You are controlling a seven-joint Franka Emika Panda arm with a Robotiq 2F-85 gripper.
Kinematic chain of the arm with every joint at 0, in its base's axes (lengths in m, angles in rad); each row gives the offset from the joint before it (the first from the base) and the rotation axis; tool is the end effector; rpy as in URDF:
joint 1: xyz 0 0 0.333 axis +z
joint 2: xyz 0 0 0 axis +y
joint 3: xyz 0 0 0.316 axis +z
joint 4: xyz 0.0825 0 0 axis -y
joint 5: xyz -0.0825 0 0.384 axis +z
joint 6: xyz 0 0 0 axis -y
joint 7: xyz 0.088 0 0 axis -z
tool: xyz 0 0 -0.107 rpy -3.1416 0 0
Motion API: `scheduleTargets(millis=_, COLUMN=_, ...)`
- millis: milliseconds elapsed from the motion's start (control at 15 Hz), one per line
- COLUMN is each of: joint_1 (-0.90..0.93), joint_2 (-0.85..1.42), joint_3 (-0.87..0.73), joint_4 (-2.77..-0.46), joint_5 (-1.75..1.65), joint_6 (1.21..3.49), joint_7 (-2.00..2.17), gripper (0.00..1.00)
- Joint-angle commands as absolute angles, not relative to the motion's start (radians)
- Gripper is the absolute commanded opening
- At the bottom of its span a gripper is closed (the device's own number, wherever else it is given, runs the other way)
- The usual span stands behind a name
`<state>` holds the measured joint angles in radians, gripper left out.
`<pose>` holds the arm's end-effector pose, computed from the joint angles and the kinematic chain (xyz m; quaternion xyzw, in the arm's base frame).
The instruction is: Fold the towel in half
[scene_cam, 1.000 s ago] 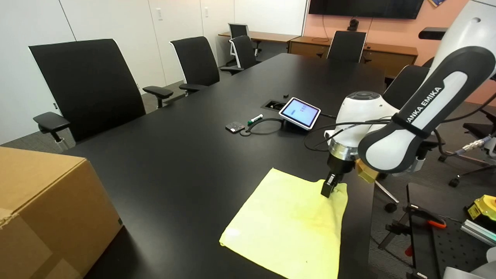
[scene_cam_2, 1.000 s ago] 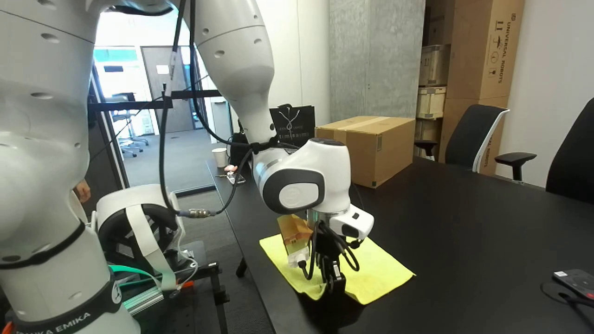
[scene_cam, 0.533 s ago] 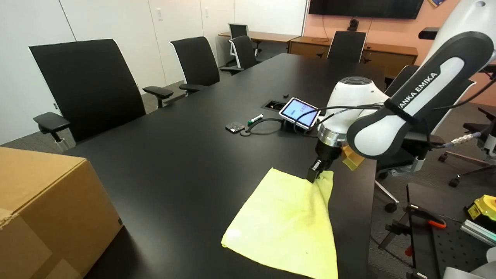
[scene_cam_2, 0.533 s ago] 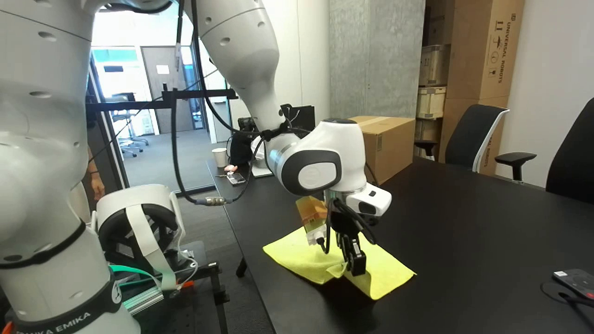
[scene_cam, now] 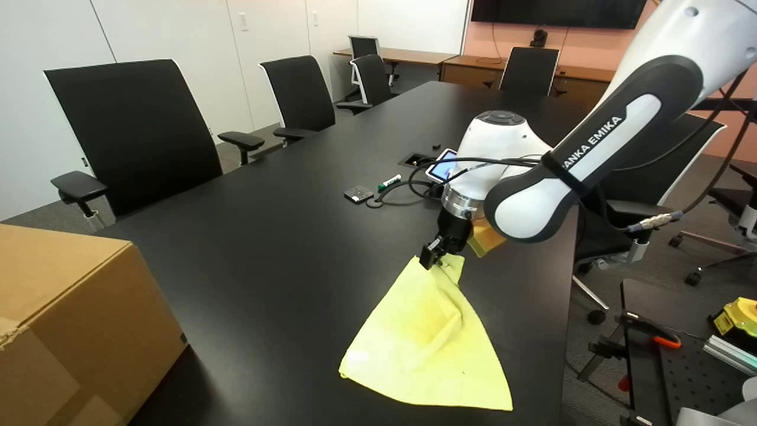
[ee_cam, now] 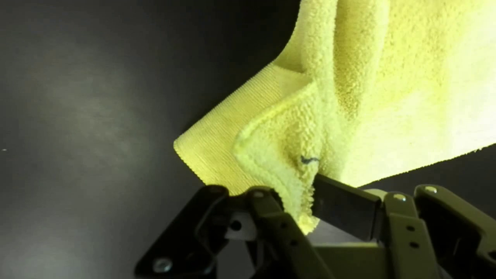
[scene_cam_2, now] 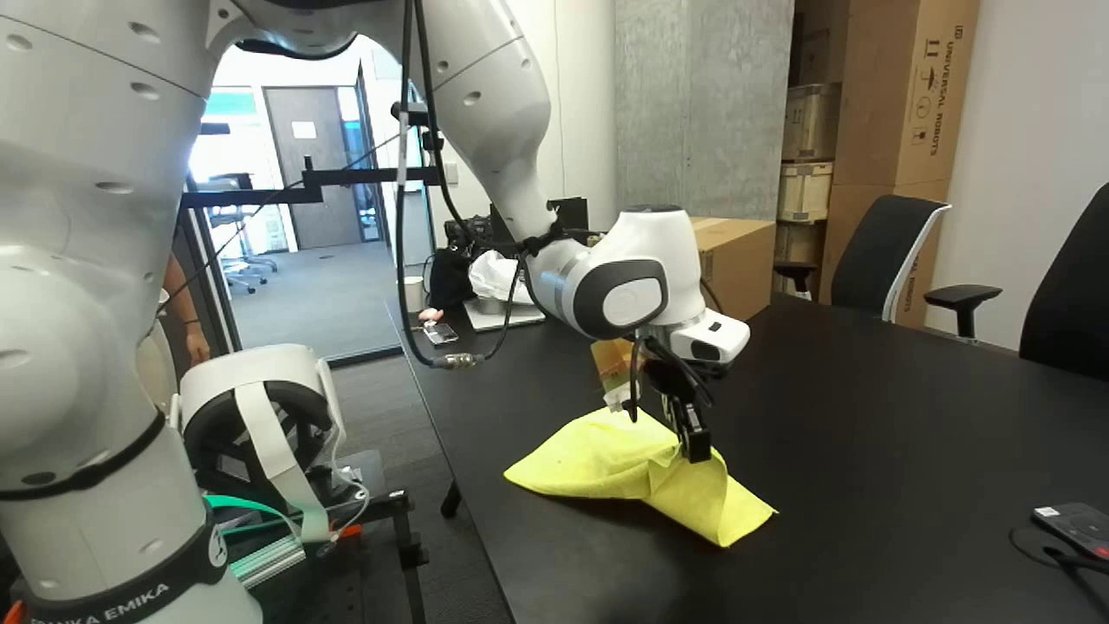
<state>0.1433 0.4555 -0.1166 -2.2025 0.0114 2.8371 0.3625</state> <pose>0.5706 0.0141 0.1910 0.9821 -0.1635 0.0937 0.0047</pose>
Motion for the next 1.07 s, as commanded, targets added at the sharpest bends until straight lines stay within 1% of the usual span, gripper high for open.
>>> scheduleTargets(millis=0, joint_1=0.222, joint_2=0.572, joint_3=-0.191, joint_4=-2.071, joint_5=-0.014, joint_6=2.843, joint_7=0.482, gripper=0.34)
scheduleTargets(millis=67, joint_1=0.234, joint_2=0.596, joint_3=-0.205, joint_4=-2.049, joint_5=-0.009, joint_6=2.843, joint_7=0.501, gripper=0.34)
scheduleTargets(millis=200, joint_1=0.252, joint_2=0.618, joint_3=-0.231, joint_4=-2.028, joint_5=0.003, joint_6=2.841, joint_7=0.533, gripper=0.45)
scheduleTargets(millis=333, joint_1=0.274, joint_2=0.609, joint_3=-0.258, joint_4=-2.040, joint_5=0.000, joint_6=2.840, joint_7=0.554, gripper=0.61)
scheduleTargets(millis=467, joint_1=0.328, joint_2=0.581, joint_3=-0.317, joint_4=-2.069, joint_5=-0.015, joint_6=2.814, joint_7=0.614, gripper=0.74)
scheduleTargets(millis=667, joint_1=0.378, joint_2=0.500, joint_3=-0.340, joint_4=-2.139, joint_5=-0.030, joint_6=2.793, joint_7=0.638, gripper=0.98)
scheduleTargets(millis=733, joint_1=0.393, joint_2=0.466, joint_3=-0.334, joint_4=-2.166, joint_5=-0.034, joint_6=2.772, joint_7=0.649, gripper=1.00)
scheduleTargets(millis=933, joint_1=0.446, joint_2=0.344, joint_3=-0.313, joint_4=-2.263, joint_5=-0.095, joint_6=2.683, joint_7=0.701, gripper=1.00)
scheduleTargets(millis=1000, joint_1=0.445, joint_2=0.305, joint_3=-0.282, joint_4=-2.299, joint_5=-0.112, joint_6=2.651, joint_7=0.708, gripper=1.00)
